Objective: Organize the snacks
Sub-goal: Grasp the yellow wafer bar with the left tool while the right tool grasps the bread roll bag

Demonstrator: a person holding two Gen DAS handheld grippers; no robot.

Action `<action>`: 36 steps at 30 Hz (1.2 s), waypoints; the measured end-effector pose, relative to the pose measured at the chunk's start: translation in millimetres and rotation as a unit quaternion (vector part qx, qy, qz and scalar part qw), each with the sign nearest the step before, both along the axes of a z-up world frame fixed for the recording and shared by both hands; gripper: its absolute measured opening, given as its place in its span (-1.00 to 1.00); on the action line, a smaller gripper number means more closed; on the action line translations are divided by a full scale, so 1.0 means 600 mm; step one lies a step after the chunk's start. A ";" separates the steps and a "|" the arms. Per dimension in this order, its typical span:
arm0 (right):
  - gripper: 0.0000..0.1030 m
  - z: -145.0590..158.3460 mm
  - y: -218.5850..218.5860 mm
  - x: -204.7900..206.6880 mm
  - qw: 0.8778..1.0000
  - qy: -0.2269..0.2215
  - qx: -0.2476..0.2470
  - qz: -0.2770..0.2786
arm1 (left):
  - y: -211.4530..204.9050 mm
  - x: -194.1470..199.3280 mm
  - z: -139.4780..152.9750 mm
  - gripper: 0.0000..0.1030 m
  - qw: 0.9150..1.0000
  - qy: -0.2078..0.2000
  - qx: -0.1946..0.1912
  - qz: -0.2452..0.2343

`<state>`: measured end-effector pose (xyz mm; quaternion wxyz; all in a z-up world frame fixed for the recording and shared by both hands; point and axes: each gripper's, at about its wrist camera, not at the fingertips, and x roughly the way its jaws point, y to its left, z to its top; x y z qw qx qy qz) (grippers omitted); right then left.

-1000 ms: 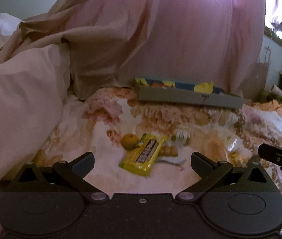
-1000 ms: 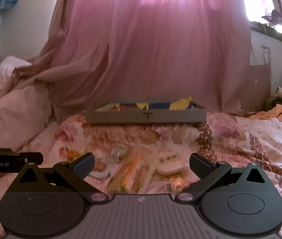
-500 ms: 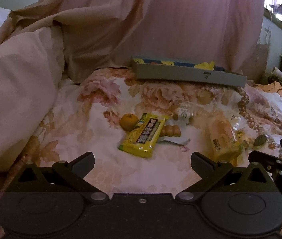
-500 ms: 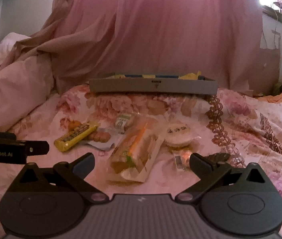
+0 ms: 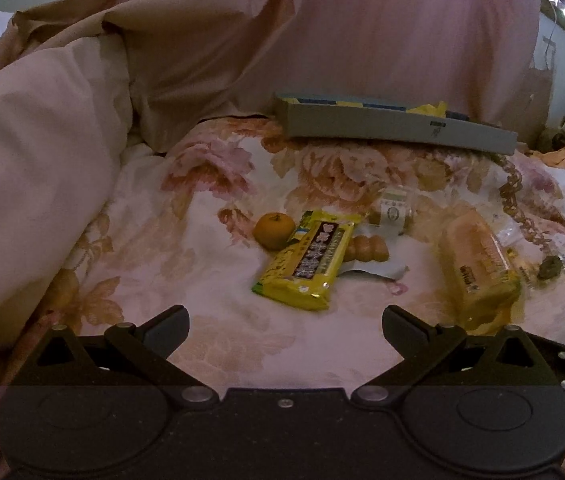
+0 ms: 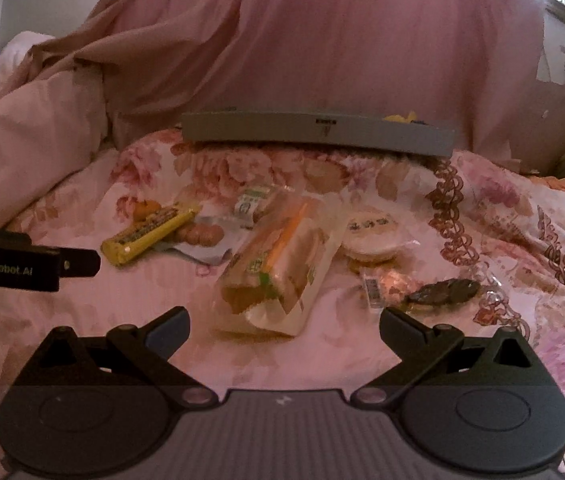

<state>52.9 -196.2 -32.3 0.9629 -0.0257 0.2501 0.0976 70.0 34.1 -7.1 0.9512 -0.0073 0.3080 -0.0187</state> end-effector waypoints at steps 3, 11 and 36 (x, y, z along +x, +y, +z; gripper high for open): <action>1.00 -0.005 0.004 0.009 1.000 -0.002 -0.007 0.003 | 0.003 0.008 -0.004 0.99 1.000 0.005 0.003 0.001; 1.00 -0.005 0.027 0.049 0.999 -0.034 -0.036 0.002 | 0.016 0.048 -0.009 0.99 1.000 -0.001 0.019 0.000; 0.98 -0.036 0.089 0.130 0.991 -0.066 -0.114 0.008 | -0.002 0.169 -0.046 0.78 0.991 0.025 0.006 -0.133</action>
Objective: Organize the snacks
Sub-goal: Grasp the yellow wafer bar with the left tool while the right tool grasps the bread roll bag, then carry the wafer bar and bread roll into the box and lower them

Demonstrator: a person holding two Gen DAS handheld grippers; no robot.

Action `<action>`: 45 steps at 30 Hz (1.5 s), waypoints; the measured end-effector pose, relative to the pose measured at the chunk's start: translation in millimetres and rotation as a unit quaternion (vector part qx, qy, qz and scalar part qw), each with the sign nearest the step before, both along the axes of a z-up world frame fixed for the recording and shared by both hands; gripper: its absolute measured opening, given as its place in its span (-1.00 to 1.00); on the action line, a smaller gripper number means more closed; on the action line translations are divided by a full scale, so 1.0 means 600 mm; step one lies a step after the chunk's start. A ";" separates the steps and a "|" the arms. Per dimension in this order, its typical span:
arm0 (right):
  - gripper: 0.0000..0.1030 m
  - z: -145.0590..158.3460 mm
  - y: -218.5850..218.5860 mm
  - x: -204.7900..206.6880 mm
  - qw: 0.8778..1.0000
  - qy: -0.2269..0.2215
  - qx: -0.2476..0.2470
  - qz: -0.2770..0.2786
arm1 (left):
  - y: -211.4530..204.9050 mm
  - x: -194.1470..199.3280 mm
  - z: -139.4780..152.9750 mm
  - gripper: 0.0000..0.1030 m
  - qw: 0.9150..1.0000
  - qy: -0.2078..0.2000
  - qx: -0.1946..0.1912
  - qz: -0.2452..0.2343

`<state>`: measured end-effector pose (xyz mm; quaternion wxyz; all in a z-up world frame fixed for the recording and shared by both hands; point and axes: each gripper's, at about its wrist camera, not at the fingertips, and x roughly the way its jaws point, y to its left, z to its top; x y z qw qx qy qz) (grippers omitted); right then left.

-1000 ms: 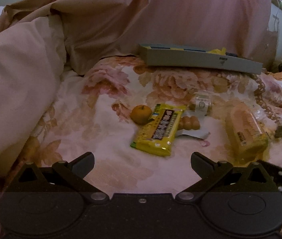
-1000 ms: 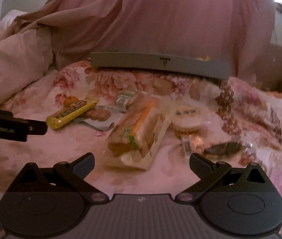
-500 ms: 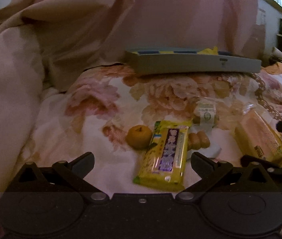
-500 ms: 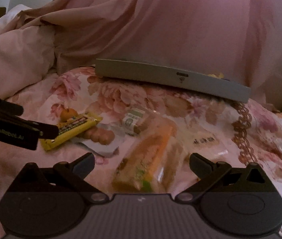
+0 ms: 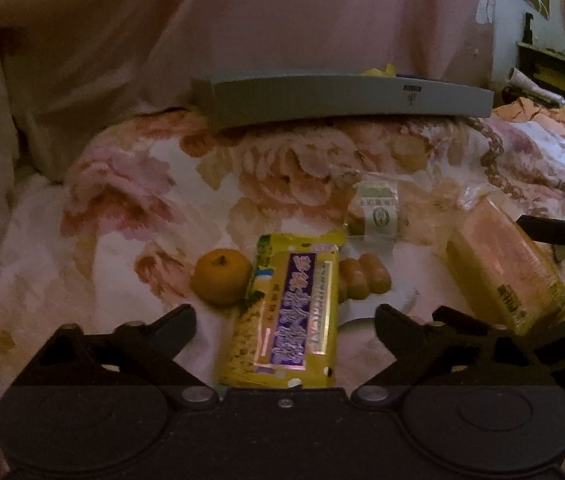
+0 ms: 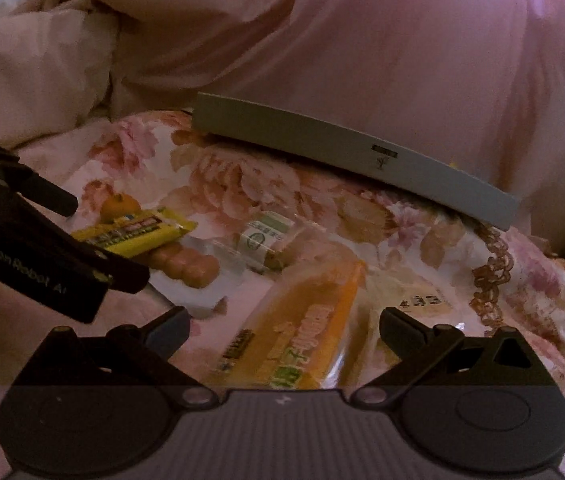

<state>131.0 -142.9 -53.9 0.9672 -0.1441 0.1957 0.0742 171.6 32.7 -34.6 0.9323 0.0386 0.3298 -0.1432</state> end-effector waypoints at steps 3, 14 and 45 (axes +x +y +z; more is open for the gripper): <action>0.75 0.001 -0.008 -0.002 1.000 -0.003 0.005 -0.005 | 0.004 0.002 0.001 0.51 1.000 0.015 -0.023 -0.006; 0.21 0.002 -0.009 -0.022 1.000 -0.009 -0.004 0.001 | 0.011 -0.005 0.006 -0.03 0.990 0.069 -0.107 0.059; 0.03 0.006 -0.023 -0.077 0.996 -0.036 -0.074 0.031 | -0.051 -0.086 0.022 -0.04 0.987 0.085 -0.119 0.063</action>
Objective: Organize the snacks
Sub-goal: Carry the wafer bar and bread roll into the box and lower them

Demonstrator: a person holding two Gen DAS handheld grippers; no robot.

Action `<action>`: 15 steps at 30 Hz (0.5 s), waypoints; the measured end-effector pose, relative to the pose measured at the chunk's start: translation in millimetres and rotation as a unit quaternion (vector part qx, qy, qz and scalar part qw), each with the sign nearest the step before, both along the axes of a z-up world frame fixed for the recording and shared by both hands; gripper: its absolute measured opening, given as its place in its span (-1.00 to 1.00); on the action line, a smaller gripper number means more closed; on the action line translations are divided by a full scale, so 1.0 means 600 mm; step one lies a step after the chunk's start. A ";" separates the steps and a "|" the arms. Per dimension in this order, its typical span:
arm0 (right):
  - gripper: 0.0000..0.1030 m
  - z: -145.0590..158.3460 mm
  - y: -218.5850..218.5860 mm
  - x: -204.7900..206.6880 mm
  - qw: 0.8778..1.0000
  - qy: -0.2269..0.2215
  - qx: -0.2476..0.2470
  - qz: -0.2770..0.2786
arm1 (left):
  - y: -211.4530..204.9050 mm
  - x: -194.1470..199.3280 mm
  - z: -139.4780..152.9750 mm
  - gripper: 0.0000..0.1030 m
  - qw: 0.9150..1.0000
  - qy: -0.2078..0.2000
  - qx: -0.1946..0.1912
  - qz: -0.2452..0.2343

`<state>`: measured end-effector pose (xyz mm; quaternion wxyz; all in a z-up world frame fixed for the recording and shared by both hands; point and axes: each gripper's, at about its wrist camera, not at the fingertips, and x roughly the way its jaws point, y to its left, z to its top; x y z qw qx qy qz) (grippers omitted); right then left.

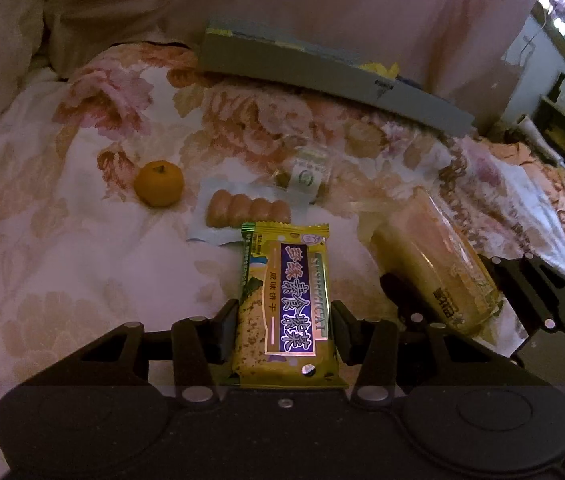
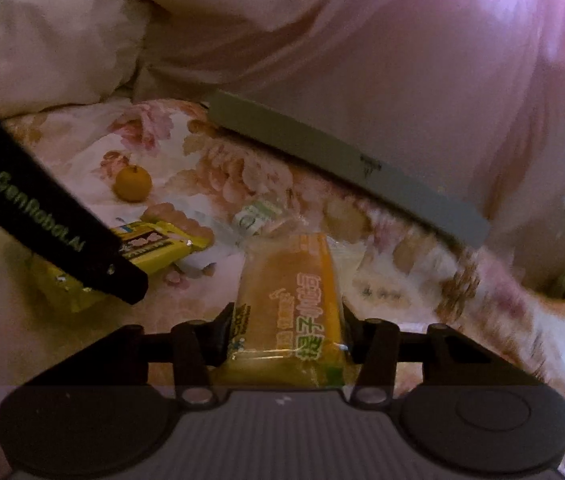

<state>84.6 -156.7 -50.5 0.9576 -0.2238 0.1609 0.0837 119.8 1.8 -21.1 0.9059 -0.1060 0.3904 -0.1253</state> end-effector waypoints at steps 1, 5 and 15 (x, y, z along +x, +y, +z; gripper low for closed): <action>0.03 0.003 0.001 -0.004 1.000 -0.009 -0.006 0.001 | -0.001 -0.003 0.003 -0.04 1.000 -0.004 0.000 0.000; 0.03 0.019 -0.001 -0.014 0.999 -0.036 -0.008 0.005 | 0.002 -0.014 0.017 -0.04 1.000 -0.025 -0.014 0.007; 0.03 0.067 -0.022 -0.018 0.996 -0.085 0.035 0.006 | 0.011 -0.010 0.069 -0.04 0.995 -0.082 -0.035 0.036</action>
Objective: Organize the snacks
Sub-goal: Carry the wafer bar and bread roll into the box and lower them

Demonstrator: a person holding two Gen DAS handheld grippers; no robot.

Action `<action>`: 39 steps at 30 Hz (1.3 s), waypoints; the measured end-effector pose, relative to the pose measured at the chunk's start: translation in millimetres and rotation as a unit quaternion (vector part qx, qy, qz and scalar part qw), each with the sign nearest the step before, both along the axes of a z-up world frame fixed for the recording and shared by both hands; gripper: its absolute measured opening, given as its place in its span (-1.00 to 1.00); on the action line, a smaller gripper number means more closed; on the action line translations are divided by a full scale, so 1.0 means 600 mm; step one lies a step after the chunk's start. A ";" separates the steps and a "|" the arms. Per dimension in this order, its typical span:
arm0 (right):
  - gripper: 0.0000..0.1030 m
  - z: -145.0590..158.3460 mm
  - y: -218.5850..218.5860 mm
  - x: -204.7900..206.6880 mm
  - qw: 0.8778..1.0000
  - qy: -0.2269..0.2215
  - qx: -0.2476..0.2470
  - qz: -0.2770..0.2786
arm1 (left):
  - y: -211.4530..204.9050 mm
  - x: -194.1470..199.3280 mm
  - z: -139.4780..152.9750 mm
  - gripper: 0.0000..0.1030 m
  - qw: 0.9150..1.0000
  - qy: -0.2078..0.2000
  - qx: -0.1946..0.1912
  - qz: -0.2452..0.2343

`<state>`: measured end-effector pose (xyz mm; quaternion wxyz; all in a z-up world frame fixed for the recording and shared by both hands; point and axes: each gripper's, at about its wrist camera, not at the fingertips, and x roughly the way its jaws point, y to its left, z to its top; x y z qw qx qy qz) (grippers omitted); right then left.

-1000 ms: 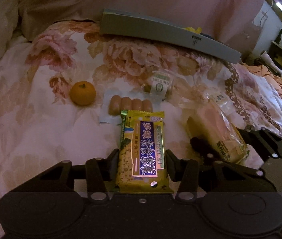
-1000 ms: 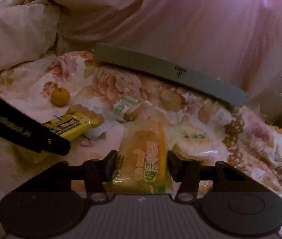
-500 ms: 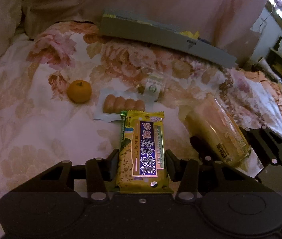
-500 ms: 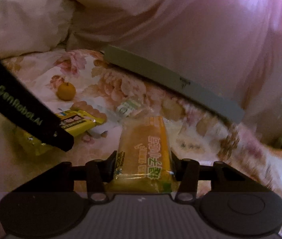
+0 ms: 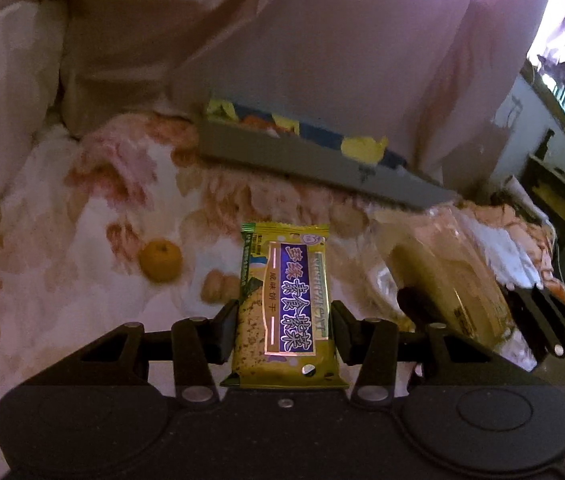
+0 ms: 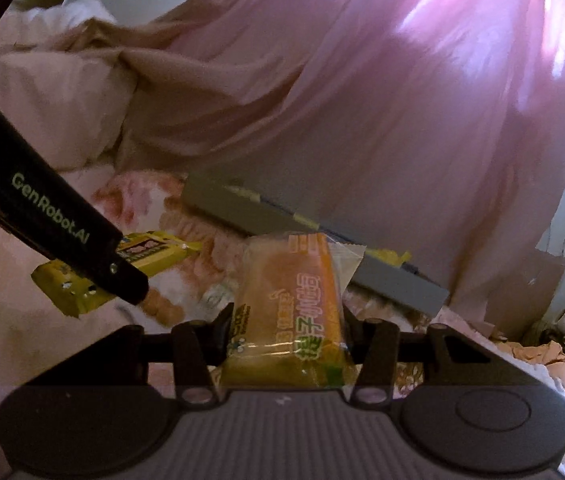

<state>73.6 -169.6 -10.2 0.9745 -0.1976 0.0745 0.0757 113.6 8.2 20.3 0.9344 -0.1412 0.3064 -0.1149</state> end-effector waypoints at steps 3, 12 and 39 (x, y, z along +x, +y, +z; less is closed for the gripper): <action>0.03 0.013 -0.004 0.009 1.000 -0.011 0.012 -0.001 | 0.006 0.015 0.023 -0.04 1.000 -0.015 -0.005 0.010; 0.04 0.078 -0.021 0.084 0.998 -0.054 0.036 0.017 | 0.016 0.123 0.099 -0.04 0.996 -0.078 0.000 0.045; 0.04 0.114 -0.077 0.426 0.983 0.096 0.159 0.006 | -0.017 0.386 0.068 -0.03 0.997 -0.019 0.041 0.069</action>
